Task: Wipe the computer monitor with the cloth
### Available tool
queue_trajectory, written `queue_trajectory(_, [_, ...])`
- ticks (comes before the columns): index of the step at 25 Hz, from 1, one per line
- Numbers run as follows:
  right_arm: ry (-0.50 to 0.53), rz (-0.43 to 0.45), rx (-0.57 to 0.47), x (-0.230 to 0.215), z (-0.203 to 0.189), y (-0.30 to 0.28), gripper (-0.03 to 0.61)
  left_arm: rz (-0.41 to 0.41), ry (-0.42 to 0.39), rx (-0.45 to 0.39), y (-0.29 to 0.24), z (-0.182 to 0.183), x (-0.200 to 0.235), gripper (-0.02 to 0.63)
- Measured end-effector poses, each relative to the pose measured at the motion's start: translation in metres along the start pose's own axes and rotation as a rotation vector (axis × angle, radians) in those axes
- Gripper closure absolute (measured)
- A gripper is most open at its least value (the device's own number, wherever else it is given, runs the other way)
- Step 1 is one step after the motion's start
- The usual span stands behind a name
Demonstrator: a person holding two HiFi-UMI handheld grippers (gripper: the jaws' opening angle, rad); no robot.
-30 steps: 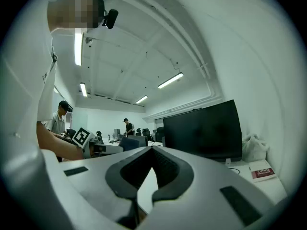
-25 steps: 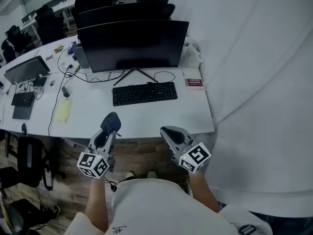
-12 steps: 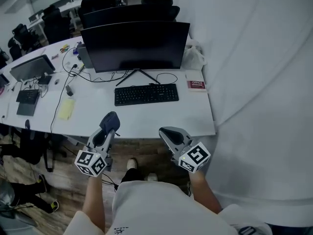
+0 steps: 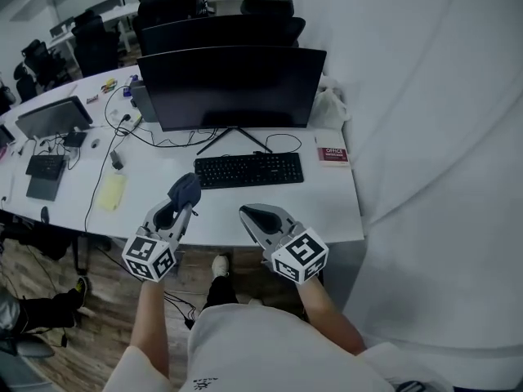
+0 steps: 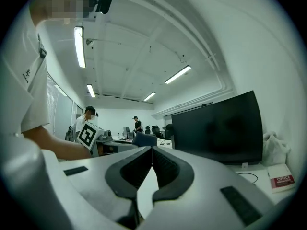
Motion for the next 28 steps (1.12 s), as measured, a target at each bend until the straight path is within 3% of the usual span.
queue_trajectory(5, [0.028, 0.041, 0.009, -0.014, 0.013, -0.049, 0.558, -0.019, -0.053, -0.002, -0.033, 0.014, 0.035, 0.506])
queue_trajectory(16, [0.098, 0.022, 0.019, -0.079, 0.049, -0.174, 0.558, -0.013, -0.378, 0.015, -0.109, 0.085, 0.156, 0.506])
queue_trajectory(22, [0.125, 0.018, 0.018, -0.097, 0.065, -0.235, 0.558, -0.019, -0.475, 0.011, -0.137, 0.120, 0.215, 0.506])
queue_trajectory(28, [0.154, -0.036, 0.005, -0.118, 0.081, -0.289, 0.558, 0.019, -0.716, 0.027, -0.149, 0.164, 0.251, 0.506])
Point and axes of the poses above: the fingertips, and each gripper's own axes: y backward along the fingers, x to its left, z out of its top, the point moved 8 cm from there along y, backward along the fingers, and after that the axes turned 7 degrees about z, right-handed, at the moved point
